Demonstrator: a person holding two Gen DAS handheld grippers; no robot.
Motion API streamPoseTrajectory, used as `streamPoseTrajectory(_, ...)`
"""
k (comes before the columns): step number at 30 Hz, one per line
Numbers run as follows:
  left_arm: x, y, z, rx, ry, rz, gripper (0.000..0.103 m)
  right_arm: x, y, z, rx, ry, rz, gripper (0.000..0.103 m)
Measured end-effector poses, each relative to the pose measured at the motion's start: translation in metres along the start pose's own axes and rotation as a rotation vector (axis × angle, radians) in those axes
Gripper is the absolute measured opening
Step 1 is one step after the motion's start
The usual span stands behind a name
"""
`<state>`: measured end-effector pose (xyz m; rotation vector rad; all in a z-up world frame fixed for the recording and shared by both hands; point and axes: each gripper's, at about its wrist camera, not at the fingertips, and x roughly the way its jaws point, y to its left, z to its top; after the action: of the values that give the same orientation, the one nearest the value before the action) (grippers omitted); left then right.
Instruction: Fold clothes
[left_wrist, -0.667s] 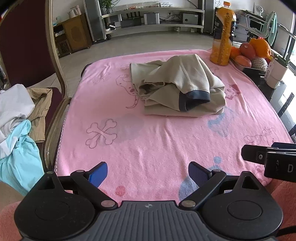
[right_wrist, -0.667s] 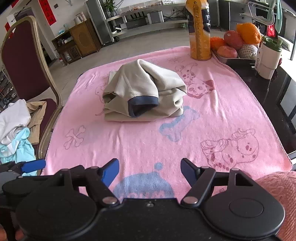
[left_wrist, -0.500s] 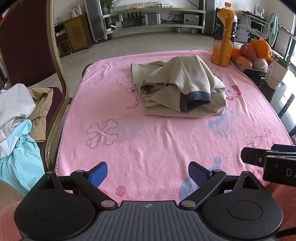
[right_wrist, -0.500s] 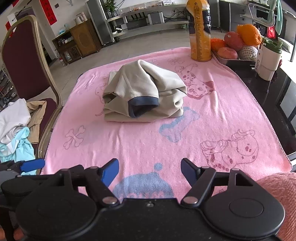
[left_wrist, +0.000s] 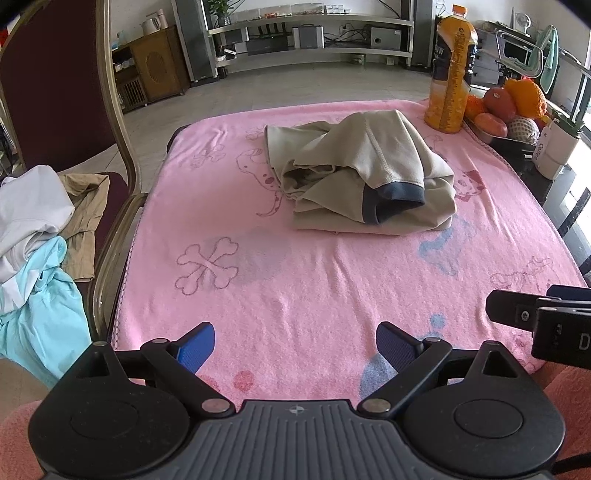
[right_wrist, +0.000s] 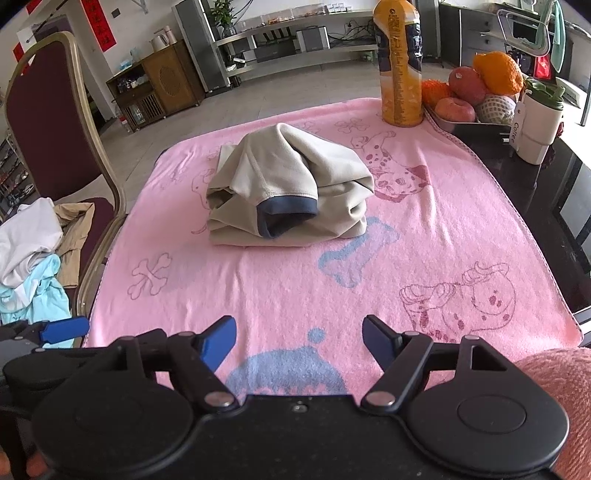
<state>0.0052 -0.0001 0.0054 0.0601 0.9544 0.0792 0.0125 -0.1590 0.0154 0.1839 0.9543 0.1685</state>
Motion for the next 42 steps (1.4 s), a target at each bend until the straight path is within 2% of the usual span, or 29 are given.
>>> streamPoseTrajectory(42, 0.0038, -0.0007, -0.0046, -0.001, 0.001, 0.014, 0.095, 0.0012, 0.0002, 0.0006, 0.001, -0.004, 0.001, 0.077)
